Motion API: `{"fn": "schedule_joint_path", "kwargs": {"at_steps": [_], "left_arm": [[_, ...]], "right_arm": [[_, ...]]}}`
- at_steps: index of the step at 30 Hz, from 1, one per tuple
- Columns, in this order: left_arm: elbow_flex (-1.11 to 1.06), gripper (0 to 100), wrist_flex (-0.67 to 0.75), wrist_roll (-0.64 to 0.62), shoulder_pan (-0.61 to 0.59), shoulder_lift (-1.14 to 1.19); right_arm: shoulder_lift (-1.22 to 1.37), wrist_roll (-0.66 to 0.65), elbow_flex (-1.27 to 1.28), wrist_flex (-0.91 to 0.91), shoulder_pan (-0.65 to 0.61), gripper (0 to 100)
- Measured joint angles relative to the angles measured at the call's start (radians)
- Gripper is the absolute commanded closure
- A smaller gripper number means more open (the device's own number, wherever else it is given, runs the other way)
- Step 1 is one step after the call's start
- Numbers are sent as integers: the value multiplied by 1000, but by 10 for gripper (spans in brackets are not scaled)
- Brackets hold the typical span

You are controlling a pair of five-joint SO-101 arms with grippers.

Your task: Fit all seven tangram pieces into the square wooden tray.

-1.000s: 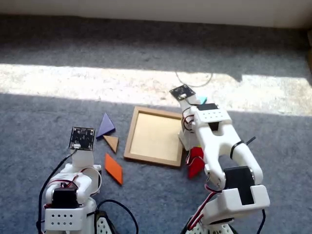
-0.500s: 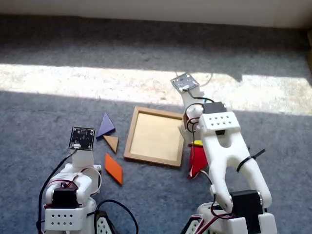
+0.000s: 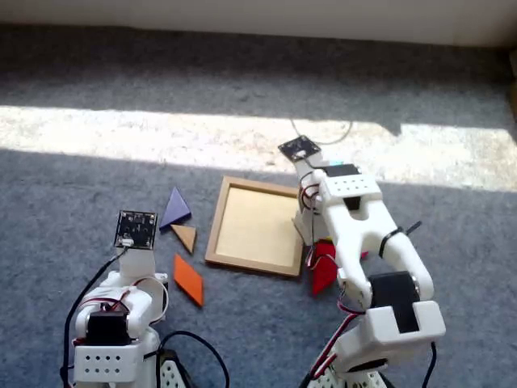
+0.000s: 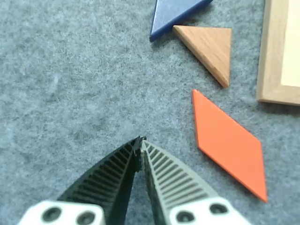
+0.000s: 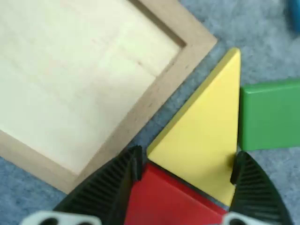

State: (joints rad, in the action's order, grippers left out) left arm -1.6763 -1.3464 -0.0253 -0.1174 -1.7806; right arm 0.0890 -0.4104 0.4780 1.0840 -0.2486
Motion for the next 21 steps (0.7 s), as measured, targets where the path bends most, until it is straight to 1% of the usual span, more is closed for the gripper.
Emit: {"fn": "schedule_joint_path", "kwargs": {"at_steps": [6,21], "left_arm": [[0,994,0,0,0,0],[0,994,0,0,0,0]], "right_arm": [[52,0,-61,3,5,680],[68,0,-66,3,5,680]]}}
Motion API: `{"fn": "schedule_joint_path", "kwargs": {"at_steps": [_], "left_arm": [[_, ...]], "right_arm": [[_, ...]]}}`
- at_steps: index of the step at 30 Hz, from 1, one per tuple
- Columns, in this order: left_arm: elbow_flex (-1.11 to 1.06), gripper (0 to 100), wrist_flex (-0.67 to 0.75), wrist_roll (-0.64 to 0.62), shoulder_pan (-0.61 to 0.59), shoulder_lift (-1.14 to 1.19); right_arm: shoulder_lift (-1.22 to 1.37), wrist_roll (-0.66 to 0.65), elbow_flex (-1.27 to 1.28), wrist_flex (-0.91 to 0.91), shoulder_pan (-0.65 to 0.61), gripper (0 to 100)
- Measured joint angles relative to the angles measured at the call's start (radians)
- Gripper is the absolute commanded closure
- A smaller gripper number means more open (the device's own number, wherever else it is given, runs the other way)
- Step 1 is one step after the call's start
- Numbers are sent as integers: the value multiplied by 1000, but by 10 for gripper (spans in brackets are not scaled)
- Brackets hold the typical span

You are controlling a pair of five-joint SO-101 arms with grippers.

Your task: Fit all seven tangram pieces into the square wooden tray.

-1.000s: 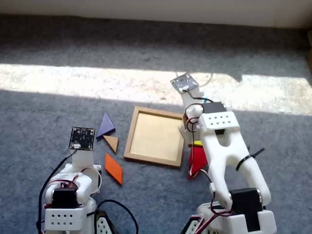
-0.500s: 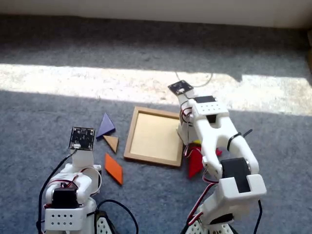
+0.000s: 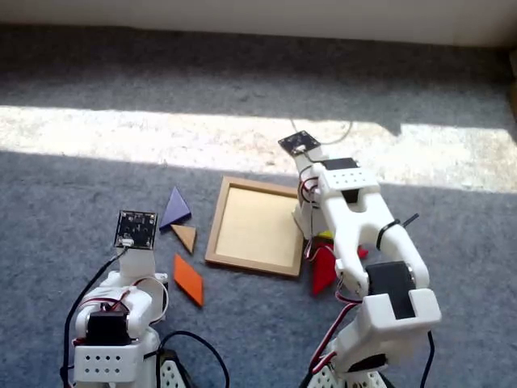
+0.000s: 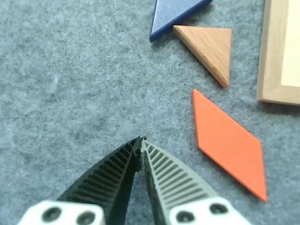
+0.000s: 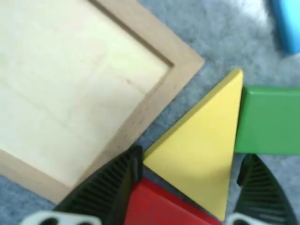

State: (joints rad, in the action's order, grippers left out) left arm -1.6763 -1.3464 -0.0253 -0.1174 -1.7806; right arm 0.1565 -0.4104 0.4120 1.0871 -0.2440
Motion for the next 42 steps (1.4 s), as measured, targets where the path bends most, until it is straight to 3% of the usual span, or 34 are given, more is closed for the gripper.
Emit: {"fn": "schedule_joint_path", "kwargs": {"at_steps": [9,14,19,32,36,42], "left_arm": [[0,994,0,0,0,0],[0,994,0,0,0,0],[0,994,0,0,0,0],[0,994,0,0,0,0],[0,994,0,0,0,0],[0,994,0,0,0,0]], "right_arm": [[110,0,-54,6,3,683],[118,0,-63,11,3,791],[112,-2,-64,11,5,809],[-150,-2,-61,68,-3,810],[-160,-23,-61,75,-54,810],[-160,-173,-61,75,-201,810]]}}
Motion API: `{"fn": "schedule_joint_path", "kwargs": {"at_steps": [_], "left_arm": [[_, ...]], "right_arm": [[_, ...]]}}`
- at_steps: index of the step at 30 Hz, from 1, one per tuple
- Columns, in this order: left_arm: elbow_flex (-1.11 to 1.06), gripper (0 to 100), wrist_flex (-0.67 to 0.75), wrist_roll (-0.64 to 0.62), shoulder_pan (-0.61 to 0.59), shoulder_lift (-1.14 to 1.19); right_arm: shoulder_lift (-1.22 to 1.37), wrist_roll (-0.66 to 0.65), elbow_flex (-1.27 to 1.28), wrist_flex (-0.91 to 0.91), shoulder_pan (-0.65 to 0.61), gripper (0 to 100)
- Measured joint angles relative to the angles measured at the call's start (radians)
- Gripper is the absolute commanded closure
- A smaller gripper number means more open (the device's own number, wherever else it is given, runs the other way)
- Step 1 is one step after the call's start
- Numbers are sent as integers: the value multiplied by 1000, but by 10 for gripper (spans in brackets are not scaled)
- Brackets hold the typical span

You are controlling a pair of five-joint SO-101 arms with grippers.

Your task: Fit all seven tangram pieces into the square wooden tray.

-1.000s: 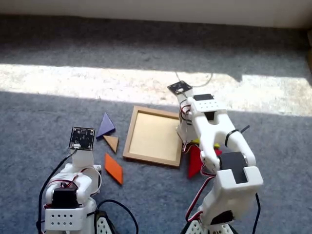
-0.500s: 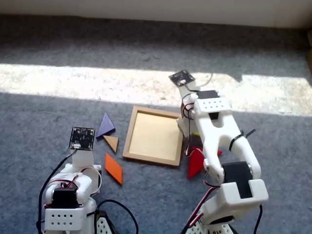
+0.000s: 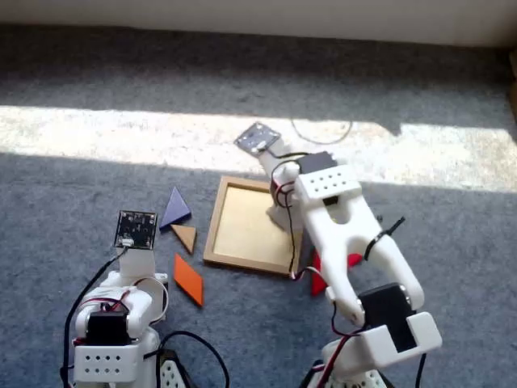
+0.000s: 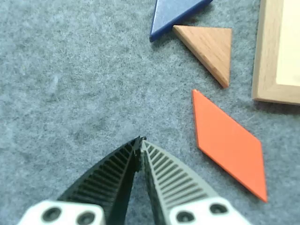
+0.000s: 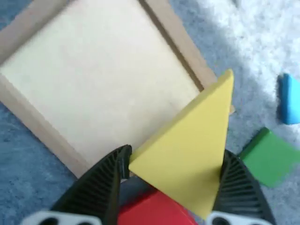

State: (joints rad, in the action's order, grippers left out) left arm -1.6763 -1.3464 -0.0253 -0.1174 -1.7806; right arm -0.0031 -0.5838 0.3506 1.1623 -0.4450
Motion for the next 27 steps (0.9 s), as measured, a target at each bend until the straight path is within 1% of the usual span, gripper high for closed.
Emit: {"fn": "schedule_joint_path", "kwargs": {"at_steps": [3,9,18,20,24,27], "left_arm": [[0,994,0,0,0,0],[0,994,0,0,0,0],[0,994,0,0,0,0],[0,994,0,0,0,0],[0,994,0,0,0,0],[0,994,0,0,0,0]], "right_arm": [[0,-66,0,-14,-57,810],[0,-147,2,-157,-160,810],[0,-190,2,-193,-175,805],[0,-190,2,-196,-175,776],[0,-190,2,-196,-178,665],[28,-190,2,-196,-178,655]]}}
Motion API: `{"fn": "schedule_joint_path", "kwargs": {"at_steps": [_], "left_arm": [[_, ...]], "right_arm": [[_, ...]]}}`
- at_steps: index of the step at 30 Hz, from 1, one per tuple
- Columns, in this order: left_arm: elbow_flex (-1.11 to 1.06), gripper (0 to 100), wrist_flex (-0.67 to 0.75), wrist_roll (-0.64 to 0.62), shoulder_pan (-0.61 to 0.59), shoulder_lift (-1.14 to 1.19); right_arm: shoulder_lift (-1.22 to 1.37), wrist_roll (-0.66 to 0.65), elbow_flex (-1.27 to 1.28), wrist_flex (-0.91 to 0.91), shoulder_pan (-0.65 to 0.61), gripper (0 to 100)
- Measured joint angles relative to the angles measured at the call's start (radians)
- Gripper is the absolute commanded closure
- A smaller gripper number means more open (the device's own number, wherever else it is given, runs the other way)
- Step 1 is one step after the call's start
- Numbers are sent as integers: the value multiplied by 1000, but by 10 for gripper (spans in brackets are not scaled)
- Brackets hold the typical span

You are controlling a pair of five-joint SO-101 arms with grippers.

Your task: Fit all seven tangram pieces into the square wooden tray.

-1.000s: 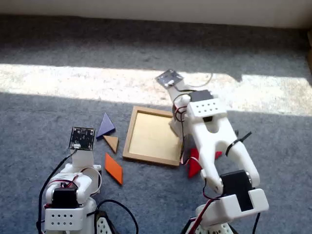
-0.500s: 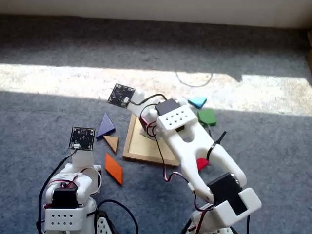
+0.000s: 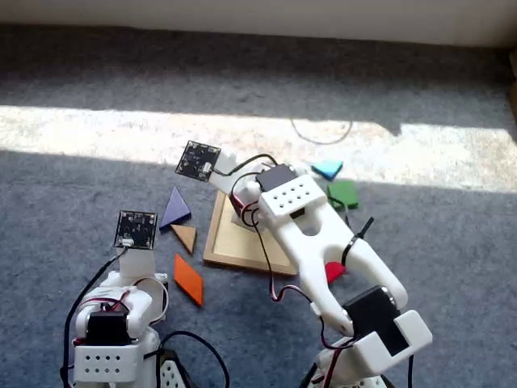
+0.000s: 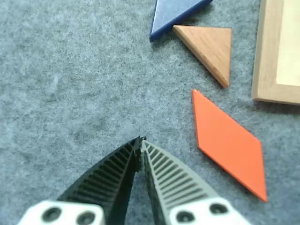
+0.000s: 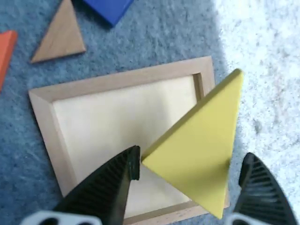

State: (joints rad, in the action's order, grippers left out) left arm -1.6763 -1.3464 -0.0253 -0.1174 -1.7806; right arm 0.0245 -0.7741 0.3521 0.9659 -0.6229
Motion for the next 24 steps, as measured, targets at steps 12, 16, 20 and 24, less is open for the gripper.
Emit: {"fn": "schedule_joint_path", "kwargs": {"at_steps": [12,16,20,24], "left_arm": [[0,994,0,0,0,0],[0,994,0,0,0,0],[0,994,0,0,0,0],[0,994,0,0,0,0]], "right_arm": [[17,0,0,35,0,844],[-34,72,0,49,0,995],[-43,236,0,26,0,988],[-46,371,18,-69,0,988]]}}
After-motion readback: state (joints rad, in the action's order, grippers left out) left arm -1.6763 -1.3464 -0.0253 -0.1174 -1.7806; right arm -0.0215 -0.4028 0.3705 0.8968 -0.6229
